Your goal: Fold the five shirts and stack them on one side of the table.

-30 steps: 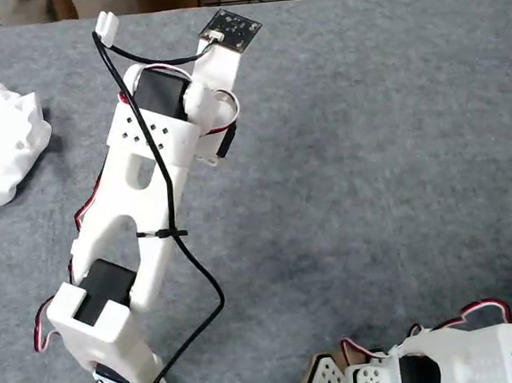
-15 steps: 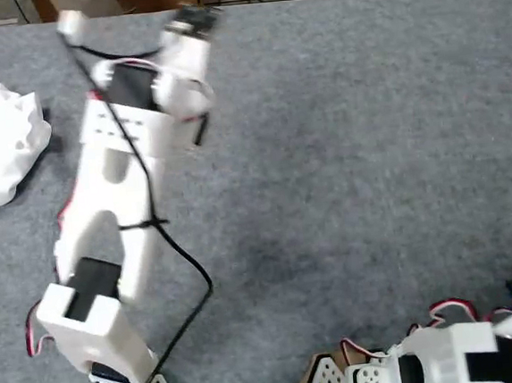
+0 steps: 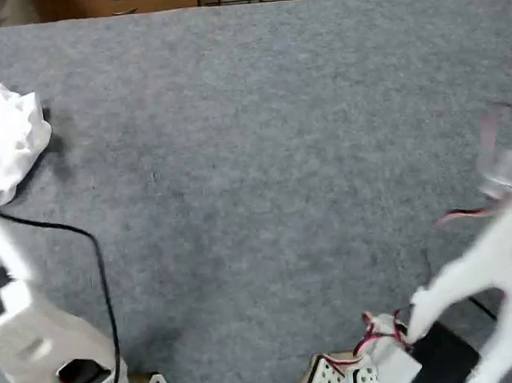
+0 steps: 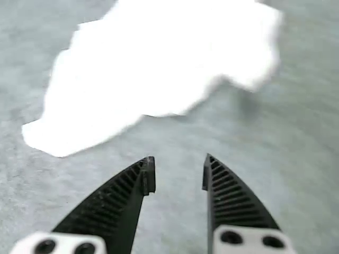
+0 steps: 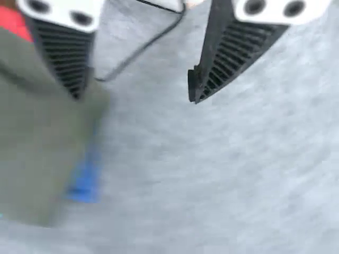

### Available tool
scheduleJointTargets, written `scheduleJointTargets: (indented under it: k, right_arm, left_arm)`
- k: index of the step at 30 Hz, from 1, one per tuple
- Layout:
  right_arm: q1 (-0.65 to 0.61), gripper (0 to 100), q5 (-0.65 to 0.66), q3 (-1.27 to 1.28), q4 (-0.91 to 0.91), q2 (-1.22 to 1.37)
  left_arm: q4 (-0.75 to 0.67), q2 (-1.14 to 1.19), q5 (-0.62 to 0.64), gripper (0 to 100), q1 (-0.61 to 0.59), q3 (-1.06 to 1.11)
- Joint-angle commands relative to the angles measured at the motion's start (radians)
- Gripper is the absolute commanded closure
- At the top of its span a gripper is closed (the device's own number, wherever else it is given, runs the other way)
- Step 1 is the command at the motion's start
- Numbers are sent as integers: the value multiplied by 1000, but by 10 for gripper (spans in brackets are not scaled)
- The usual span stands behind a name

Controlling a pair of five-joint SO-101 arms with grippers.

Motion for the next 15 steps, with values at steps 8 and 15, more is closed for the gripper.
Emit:
scheduleJointTargets:
  k: [8, 15]
  right_arm:
    - [-526, 788, -242, -90, 9, 128]
    - [-532, 791, -275, -182, 11, 266]
  left_arm:
    - [-321, 309, -8, 794, -146, -51]
    - [-480, 453, 14, 799, -149, -51]
